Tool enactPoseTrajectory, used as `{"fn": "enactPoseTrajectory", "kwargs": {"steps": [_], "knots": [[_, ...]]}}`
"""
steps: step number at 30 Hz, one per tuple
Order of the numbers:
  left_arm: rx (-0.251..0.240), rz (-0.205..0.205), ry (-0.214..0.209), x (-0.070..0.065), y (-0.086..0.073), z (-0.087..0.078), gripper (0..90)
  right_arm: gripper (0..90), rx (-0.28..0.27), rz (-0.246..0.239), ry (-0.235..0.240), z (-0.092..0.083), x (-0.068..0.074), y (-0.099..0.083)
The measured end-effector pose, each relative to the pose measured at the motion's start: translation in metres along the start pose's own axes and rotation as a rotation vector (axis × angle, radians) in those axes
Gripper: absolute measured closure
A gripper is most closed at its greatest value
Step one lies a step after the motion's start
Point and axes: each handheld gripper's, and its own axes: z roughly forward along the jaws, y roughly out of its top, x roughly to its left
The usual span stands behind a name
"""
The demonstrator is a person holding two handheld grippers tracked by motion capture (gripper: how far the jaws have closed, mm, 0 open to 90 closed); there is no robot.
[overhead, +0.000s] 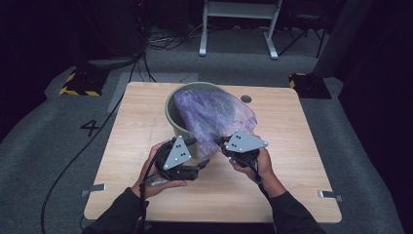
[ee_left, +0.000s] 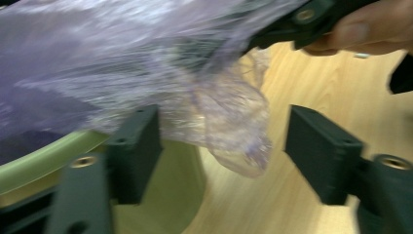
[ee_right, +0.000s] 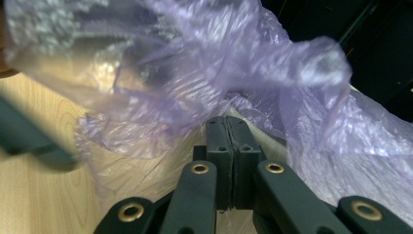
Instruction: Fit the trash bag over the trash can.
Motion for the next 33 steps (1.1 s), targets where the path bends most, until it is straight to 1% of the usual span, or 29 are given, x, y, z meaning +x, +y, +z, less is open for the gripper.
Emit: {"fn": "enactPoseTrajectory", "kwargs": {"steps": [1, 2, 3, 4, 5, 7, 10, 12, 14, 17, 20, 21, 23, 25, 28, 29, 30, 31, 33], "knots": [[0.004, -0.004, 0.008, 0.002, -0.001, 0.001, 40.6, 88.5, 0.0, 0.001, 0.003, 0.0, 0.0, 0.0], [0.003, -0.001, 0.002, 0.004, -0.001, 0.001, 45.9, 88.1, 0.0, 0.003, 0.002, -0.001, -0.001, -0.001], [0.0, 0.008, -0.001, 0.005, -0.002, 0.001, 54.3, 87.4, -0.003, 0.006, 0.005, -0.001, -0.001, -0.001], [0.011, 0.019, 0.014, 0.006, -0.003, 0.001, 59.4, 86.4, -0.006, 0.004, 0.006, -0.002, -0.002, -0.001], [0.014, 0.015, 0.019, 0.007, -0.004, 0.002, 63.4, 85.3, -0.01, 0.006, 0.007, -0.003, -0.002, -0.002], [0.015, 0.009, 0.011, 0.01, -0.007, 0.002, 73.3, 81.9, -0.019, 0.009, 0.009, -0.005, -0.002, -0.003], [0.022, 0.016, 0.012, 0.013, -0.01, 0.0, 83.2, 74.8, -0.031, 0.008, -0.005, -0.012, -0.004, -0.005], [0.024, 0.012, 0.007, 0.015, -0.011, -0.001, 87.3, 66.6, -0.043, 0.011, -0.023, -0.018, -0.006, -0.006], [0.033, 0.016, 0.009, 0.017, -0.013, -0.003, 88.6, 62.7, -0.044, 0.008, -0.057, -0.024, -0.009, -0.007], [0.031, -0.004, 0.005, 0.021, -0.016, -0.005, 88.8, 52.7, -0.054, 0.013, -0.103, -0.032, -0.017, -0.008], [0.043, -0.008, 0.011, 0.025, -0.019, -0.007, 89.0, 44.9, -0.039, -0.009, -0.157, -0.037, -0.024, -0.006], [0.044, -0.01, 0.013, 0.026, -0.02, -0.008, 89.1, 44.0, -0.033, -0.014, -0.172, -0.038, -0.025, -0.006], [0.048, -0.012, 0.023, 0.029, -0.022, -0.01, 89.2, 43.4, -0.036, -0.011, -0.17, -0.04, -0.029, -0.005], [0.053, -0.013, 0.031, 0.032, -0.024, -0.013, 89.2, 43.0, -0.037, -0.017, -0.186, -0.043, -0.032, -0.005], [0.056, -0.031, 0.03, 0.037, -0.028, -0.018, 89.2, 44.0, -0.033, 0.003, -0.191, -0.044, -0.039, -0.007], [0.058, -0.032, 0.038, 0.039, -0.03, -0.019, 89.2, 44.6, -0.029, 0.009, -0.191, -0.043, -0.041, -0.007], [0.061, -0.032, 0.044, 0.04, -0.032, -0.02, 89.2, 44.7, -0.018, 0.01, -0.194, -0.042, -0.043, -0.008], [0.064, -0.035, 0.042, 0.042, -0.033, -0.022, 89.2, 44.7, -0.004, 0.004, -0.209, -0.041, -0.045, -0.009], [0.069, -0.038, 0.053, 0.046, -0.035, -0.025, 89.2, 44.8, 0.02, 0.0, -0.231, -0.038, -0.049, -0.01]]}}
